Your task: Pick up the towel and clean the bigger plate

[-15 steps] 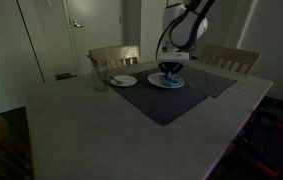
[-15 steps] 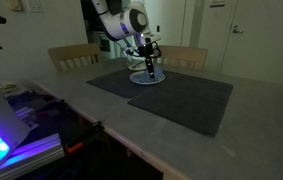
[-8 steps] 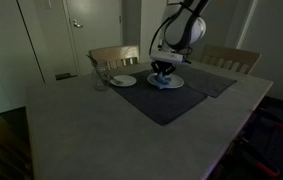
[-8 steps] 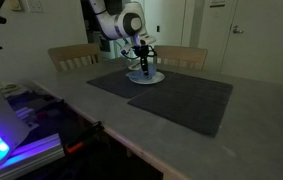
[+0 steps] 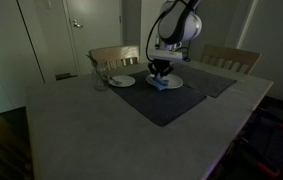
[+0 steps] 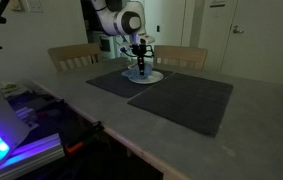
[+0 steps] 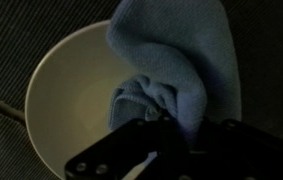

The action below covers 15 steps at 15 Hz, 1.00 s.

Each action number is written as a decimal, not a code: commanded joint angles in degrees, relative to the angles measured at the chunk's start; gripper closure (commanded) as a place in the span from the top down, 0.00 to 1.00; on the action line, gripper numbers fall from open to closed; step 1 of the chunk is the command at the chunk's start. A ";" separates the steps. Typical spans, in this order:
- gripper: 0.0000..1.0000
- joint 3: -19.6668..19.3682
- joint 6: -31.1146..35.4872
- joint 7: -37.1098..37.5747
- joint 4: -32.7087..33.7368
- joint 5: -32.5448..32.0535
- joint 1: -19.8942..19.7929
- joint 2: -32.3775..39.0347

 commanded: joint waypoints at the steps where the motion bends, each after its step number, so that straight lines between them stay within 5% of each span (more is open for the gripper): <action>1: 0.03 -2.12 -9.71 -2.20 1.72 -1.60 1.22 1.12; 6: 0.03 -7.39 -14.55 3.46 2.39 -10.81 4.92 1.72; 10: 0.03 -10.69 -9.51 11.09 0.72 -19.61 7.63 2.08; 15: 0.03 -11.70 -2.14 18.49 -1.28 -22.83 8.84 1.96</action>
